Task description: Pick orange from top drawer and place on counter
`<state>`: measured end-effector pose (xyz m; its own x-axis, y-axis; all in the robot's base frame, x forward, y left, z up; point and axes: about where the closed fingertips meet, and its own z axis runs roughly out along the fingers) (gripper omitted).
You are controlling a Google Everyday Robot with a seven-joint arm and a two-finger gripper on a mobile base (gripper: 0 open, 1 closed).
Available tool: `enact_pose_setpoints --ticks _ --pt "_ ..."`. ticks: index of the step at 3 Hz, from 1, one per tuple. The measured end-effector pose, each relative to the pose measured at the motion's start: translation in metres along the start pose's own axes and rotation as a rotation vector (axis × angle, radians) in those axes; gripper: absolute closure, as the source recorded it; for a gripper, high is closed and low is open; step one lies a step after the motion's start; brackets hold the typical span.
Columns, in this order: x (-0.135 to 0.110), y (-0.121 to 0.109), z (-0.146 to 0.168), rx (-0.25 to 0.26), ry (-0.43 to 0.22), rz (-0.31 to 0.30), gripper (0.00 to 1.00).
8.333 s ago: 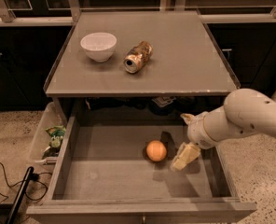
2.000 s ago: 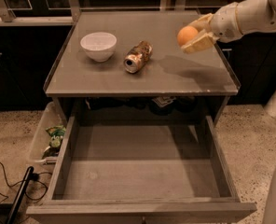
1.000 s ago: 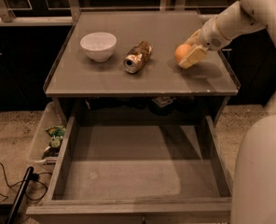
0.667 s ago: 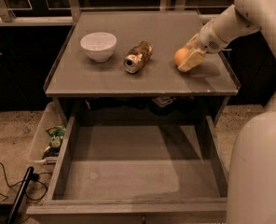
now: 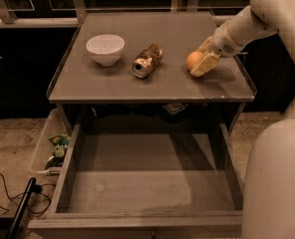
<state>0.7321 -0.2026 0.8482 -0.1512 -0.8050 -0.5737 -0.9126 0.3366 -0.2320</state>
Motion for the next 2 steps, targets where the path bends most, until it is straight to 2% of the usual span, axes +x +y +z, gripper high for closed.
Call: enact_pose_setpoints --ticks 2 --pt "0.0000 0.0000 0.0001 0.000 0.000 0.000 0.12"
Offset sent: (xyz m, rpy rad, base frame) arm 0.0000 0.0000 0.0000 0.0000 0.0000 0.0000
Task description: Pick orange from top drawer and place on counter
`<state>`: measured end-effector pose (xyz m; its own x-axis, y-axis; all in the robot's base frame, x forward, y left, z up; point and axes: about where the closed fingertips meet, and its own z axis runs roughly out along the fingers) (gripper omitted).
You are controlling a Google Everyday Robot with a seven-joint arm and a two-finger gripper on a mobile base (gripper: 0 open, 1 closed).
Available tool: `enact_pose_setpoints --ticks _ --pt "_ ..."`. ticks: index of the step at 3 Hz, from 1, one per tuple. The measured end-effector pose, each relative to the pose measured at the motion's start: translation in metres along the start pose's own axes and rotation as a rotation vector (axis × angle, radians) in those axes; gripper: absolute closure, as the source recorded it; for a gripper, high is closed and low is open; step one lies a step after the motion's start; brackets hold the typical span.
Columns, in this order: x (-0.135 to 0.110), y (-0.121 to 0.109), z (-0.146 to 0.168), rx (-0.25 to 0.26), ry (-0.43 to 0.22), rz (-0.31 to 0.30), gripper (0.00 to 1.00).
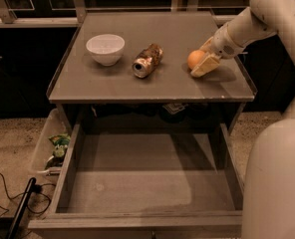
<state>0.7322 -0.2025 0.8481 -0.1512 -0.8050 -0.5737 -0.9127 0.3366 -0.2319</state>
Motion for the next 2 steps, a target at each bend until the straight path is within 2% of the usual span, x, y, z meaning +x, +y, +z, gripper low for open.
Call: enact_pose_setpoints --ticks 1,2 --pt "0.0000 0.0000 0.0000 0.000 0.000 0.000 0.00" --pt "0.0000 0.0000 0.0000 0.000 0.000 0.000 0.00"
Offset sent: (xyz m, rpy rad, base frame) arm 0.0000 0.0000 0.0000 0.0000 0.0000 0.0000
